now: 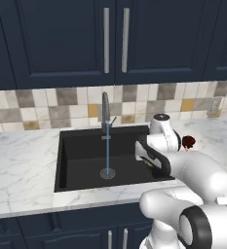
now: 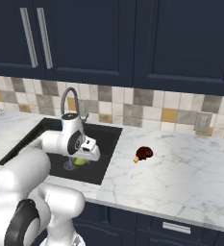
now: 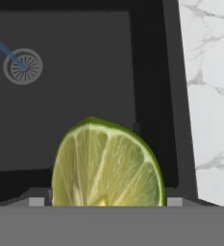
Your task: Turn on the sink faucet. Then move the lemon wedge from the counter to the sink. Turn off the sink. Move the vegetable from the sink to the pot next to the stove. Finally move the pot to the rear left burner.
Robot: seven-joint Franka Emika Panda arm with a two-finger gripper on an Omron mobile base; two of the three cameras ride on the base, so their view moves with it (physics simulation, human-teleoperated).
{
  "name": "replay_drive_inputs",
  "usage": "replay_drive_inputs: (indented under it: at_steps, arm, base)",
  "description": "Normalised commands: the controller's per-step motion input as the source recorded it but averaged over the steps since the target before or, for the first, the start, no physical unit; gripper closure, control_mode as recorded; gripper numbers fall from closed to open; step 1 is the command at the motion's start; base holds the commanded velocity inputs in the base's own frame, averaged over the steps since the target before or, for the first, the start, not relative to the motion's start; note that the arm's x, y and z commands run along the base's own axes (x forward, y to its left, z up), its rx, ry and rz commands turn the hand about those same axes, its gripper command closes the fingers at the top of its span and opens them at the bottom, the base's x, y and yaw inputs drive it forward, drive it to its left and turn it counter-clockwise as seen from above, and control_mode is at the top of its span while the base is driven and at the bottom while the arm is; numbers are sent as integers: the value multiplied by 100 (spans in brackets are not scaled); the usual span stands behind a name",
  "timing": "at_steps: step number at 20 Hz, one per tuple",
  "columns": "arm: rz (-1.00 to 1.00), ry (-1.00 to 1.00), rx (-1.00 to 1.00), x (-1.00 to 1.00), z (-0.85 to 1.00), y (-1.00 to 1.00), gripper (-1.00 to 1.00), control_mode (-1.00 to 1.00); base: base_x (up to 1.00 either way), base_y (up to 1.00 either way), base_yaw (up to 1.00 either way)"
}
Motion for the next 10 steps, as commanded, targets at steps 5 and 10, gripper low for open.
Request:
replay_drive_inputs:
  at_steps: [5,10]
  arm:
    - [4,7,0,60,-6,41,100,-100]
    - [4,2,0,35,-24,3,100,-100]
  base:
    - [0,0,0]
    - [0,0,0]
